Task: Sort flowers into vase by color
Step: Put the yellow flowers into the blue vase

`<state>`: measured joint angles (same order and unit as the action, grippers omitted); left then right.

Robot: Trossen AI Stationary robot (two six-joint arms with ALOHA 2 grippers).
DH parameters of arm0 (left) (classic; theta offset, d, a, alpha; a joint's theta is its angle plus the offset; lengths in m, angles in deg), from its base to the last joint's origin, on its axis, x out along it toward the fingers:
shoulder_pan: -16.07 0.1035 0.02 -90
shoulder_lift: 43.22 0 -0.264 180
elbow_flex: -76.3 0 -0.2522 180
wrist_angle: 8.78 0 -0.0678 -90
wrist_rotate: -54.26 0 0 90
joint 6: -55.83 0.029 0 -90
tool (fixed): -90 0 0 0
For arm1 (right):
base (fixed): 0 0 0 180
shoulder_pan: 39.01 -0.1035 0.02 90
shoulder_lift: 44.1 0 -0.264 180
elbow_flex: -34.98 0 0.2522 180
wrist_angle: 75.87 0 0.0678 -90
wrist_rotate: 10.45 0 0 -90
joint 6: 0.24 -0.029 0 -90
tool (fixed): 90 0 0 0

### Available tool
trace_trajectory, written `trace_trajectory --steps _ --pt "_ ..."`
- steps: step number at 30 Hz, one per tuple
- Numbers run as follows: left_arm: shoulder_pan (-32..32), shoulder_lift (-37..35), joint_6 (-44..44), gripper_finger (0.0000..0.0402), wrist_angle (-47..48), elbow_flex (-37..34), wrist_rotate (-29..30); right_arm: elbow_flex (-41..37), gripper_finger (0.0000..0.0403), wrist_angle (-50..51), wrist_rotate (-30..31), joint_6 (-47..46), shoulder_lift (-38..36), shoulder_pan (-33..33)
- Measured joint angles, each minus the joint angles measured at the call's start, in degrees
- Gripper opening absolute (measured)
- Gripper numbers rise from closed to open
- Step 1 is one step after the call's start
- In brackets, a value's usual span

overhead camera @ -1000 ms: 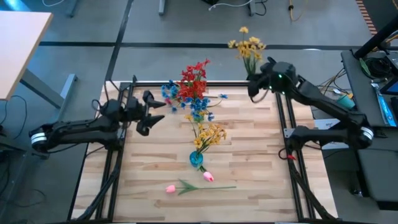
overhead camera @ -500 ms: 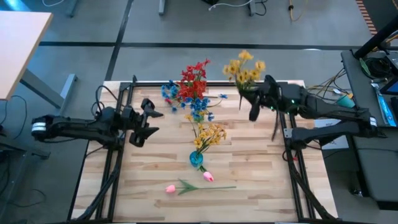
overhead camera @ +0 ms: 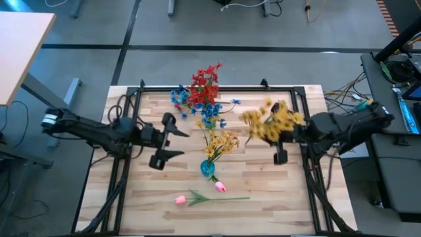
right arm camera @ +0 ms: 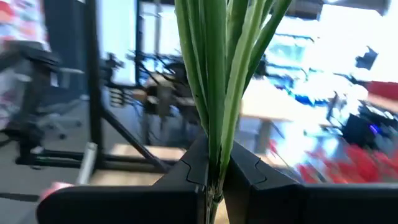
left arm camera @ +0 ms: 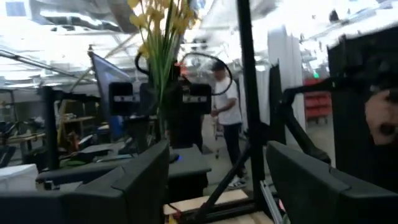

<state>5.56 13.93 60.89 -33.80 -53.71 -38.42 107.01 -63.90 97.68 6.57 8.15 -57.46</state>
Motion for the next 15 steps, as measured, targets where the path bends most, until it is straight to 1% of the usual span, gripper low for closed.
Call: trace_trajectory --steps 4,9,15 --pt "-0.2 4.9 1.8 0.0252 5.5 6.9 0.0 3.2 0.0018 -1.6 -0.1 1.4 4.0 -2.5" --pt "-0.2 11.8 3.2 0.0252 10.6 14.7 0.0 8.4 0.0018 -1.0 0.0 2.1 10.7 -3.0" --pt "-0.3 18.0 5.9 0.0252 14.1 21.9 0.1 15.9 0.0018 6.1 0.0 1.8 17.4 -2.9"
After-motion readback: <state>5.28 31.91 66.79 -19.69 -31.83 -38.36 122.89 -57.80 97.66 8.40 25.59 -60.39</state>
